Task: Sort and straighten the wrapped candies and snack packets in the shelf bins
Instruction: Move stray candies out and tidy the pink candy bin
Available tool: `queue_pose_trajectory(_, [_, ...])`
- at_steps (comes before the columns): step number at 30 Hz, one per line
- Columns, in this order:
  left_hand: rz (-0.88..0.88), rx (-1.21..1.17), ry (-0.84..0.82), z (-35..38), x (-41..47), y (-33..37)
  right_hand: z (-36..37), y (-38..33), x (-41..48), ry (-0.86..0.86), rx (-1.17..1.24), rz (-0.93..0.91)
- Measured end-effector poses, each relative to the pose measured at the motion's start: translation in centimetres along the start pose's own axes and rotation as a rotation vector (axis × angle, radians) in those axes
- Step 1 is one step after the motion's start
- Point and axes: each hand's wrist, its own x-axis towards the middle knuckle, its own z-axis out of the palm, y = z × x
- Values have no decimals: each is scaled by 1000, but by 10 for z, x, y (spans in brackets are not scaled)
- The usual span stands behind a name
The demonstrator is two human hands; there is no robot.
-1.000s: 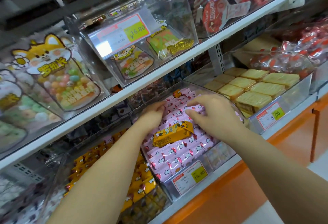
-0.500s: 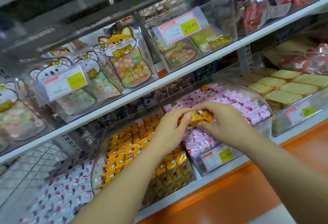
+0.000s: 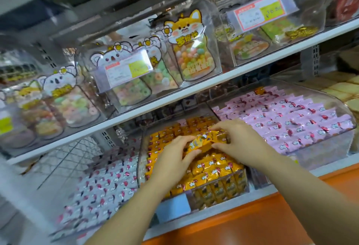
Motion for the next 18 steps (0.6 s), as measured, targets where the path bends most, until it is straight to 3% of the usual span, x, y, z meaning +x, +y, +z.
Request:
queue_pose_trajectory(5, [-107,26,42,0,1,-25,7,8,19,93,76,151])
queue_pose_trajectory(9, [-107,62,-18,5,13,-31,15,20,32,45,115,254])
queue_pose_trajectory(14, [-247,-74,-3,5,51,-32,20,25,40,51,136,270])
queue_pose_trajectory(18, [-364,-10,-24,14,97,-51,27,29,43,98,151,277])
